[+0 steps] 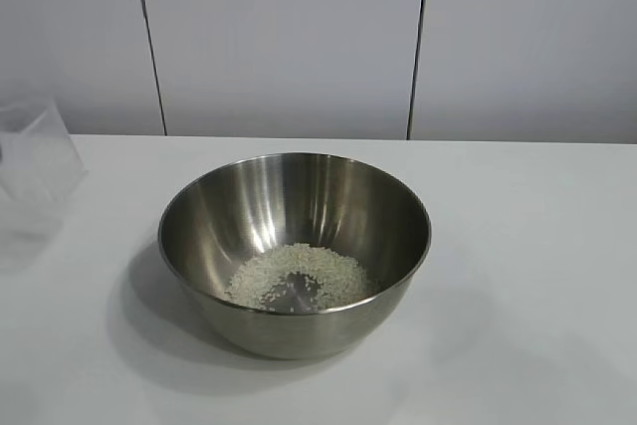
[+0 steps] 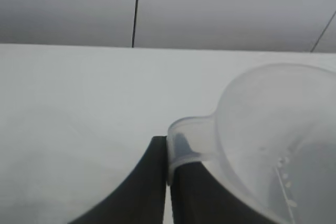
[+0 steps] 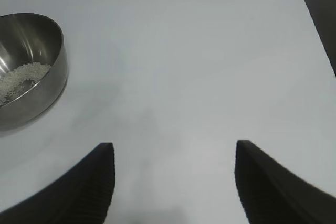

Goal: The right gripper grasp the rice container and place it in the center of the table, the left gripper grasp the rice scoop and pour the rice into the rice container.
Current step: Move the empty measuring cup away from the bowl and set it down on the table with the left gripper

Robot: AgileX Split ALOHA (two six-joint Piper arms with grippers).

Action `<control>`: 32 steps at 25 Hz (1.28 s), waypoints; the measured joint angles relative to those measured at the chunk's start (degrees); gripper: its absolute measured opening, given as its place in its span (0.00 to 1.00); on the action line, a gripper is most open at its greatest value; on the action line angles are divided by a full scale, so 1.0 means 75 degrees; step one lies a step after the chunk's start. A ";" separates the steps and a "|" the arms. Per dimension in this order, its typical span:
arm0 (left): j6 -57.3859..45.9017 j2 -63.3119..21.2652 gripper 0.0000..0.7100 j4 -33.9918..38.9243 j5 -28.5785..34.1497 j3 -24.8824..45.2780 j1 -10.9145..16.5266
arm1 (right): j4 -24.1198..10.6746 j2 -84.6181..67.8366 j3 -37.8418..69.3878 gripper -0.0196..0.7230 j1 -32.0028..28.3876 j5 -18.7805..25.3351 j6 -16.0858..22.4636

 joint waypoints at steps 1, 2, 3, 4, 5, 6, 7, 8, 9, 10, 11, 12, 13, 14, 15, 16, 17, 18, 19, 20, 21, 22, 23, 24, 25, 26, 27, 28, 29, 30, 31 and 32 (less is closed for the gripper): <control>0.0199 0.0067 0.01 0.0078 0.0008 0.0000 0.0000 | 0.0000 0.0000 0.0000 0.63 0.0000 0.0000 0.0000; 0.0459 0.0120 0.01 0.0173 0.0042 -0.0007 0.0000 | 0.0000 0.0000 0.0000 0.63 0.0000 0.0000 0.0000; 0.0648 0.0145 0.01 0.0254 0.0120 -0.0007 0.0000 | 0.0000 0.0000 0.0000 0.63 0.0000 0.0000 0.0000; 0.0785 0.0164 0.01 0.0336 0.0213 -0.0007 0.0000 | 0.0000 0.0000 0.0000 0.63 0.0000 0.0000 0.0000; 0.0900 0.0171 0.01 0.0369 0.0332 -0.0007 0.0000 | 0.0000 0.0000 0.0000 0.63 0.0000 0.0000 0.0000; 0.0988 0.0171 0.01 0.0375 0.0427 -0.0007 0.0000 | 0.0000 0.0000 0.0000 0.63 0.0000 0.0000 0.0000; 0.1045 0.0171 0.01 0.0378 0.0541 -0.0007 0.0000 | 0.0000 0.0000 0.0000 0.63 0.0000 0.0000 0.0000; 0.1106 0.0189 0.01 0.0387 0.0623 -0.0007 0.0000 | 0.0000 0.0000 0.0000 0.63 0.0000 0.0000 0.0000; 0.1144 0.0240 0.01 0.0393 0.0670 -0.0007 0.0000 | 0.0000 0.0000 0.0000 0.63 0.0000 0.0000 0.0000; 0.1163 0.0304 0.01 0.0393 0.0670 -0.0007 0.0000 | 0.0000 0.0000 0.0000 0.63 0.0000 0.0000 0.0000; 0.1167 0.0378 0.01 0.0393 0.0663 -0.0007 0.0000 | 0.0000 0.0000 0.0000 0.63 0.0000 0.0000 0.0000; 0.1176 0.0456 0.01 0.0393 0.0622 -0.0007 0.0000 | 0.0000 0.0000 0.0000 0.63 0.0000 0.0000 0.0000; 0.1176 0.0517 0.01 0.0395 0.0542 -0.0007 0.0000 | 0.0000 0.0000 0.0000 0.63 0.0000 0.0000 0.0000; 0.1176 0.0562 0.01 0.0395 0.0468 -0.0007 0.0000 | 0.0000 0.0000 0.0000 0.63 0.0000 0.0000 0.0000; 0.1176 0.0584 0.01 0.0395 0.0430 -0.0007 0.0000 | 0.0000 0.0000 0.0000 0.63 0.0000 0.0000 0.0000; 0.1176 0.0599 0.01 0.0395 0.0430 -0.0007 0.0000 | 0.0000 0.0000 0.0000 0.63 0.0000 0.0000 0.0000; 0.1176 0.0599 0.01 0.0395 0.0430 -0.0007 0.0000 | 0.0000 0.0000 0.0000 0.63 0.0000 0.0000 0.0000; 0.1184 0.0599 0.01 0.0395 0.0424 -0.0007 0.0000 | 0.0000 0.0000 0.0000 0.63 0.0000 0.0000 0.0000; 0.1184 0.0599 0.03 0.0414 0.0432 -0.0007 0.0000 | 0.0000 0.0000 0.0000 0.63 0.0000 0.0000 0.0000; 0.1184 0.0599 0.06 0.0452 0.0468 -0.0007 0.0000 | 0.0000 0.0000 0.0000 0.63 0.0000 0.0000 0.0000; 0.1184 0.0599 0.10 0.0473 0.0485 -0.0007 0.0000 | 0.0000 0.0000 0.0000 0.63 0.0000 0.0000 0.0000; 0.1184 0.0599 0.15 0.0492 0.0491 -0.0007 0.0000 | 0.0000 0.0000 0.0000 0.63 0.0000 0.0000 0.0000; 0.1184 0.0599 0.23 0.0503 0.0491 -0.0007 0.0000 | 0.0000 0.0000 0.0000 0.63 0.0000 0.0000 0.0000; 0.1184 0.0599 0.29 0.0503 0.0491 -0.0007 0.0000 | 0.0000 0.0000 0.0000 0.63 0.0000 0.0000 0.0000; 0.1184 0.0599 0.33 0.0503 0.0491 -0.0007 0.0000 | 0.0000 0.0000 0.0000 0.63 0.0000 0.0000 0.0000; 0.1184 0.0599 0.35 0.0503 0.0491 -0.0007 0.0000 | 0.0000 0.0000 0.0000 0.63 0.0000 0.0000 0.0000; 0.1184 0.0599 0.38 0.0503 0.0491 -0.0001 0.0000 | 0.0000 0.0000 0.0000 0.63 0.0000 0.0000 0.0000; 0.1184 0.0599 0.39 0.0503 0.0491 0.0018 0.0000 | 0.0000 0.0000 0.0000 0.63 0.0000 0.0000 0.0000; 0.1184 0.0599 0.40 0.0503 0.0491 0.0047 0.0000 | 0.0000 0.0000 0.0000 0.63 0.0000 0.0009 0.0000; 0.1184 0.0599 0.40 0.0488 0.0491 0.0070 0.0000 | 0.0000 0.0000 0.0000 0.63 0.0000 0.0009 0.0000; 0.1184 0.0599 0.41 0.0456 0.0491 0.0108 0.0000 | 0.0000 0.0000 0.0000 0.63 0.0000 0.0009 0.0000; 0.1184 0.0599 0.41 0.0407 0.0491 0.0147 0.0000 | 0.0000 0.0000 0.0000 0.63 0.0000 0.0009 0.0000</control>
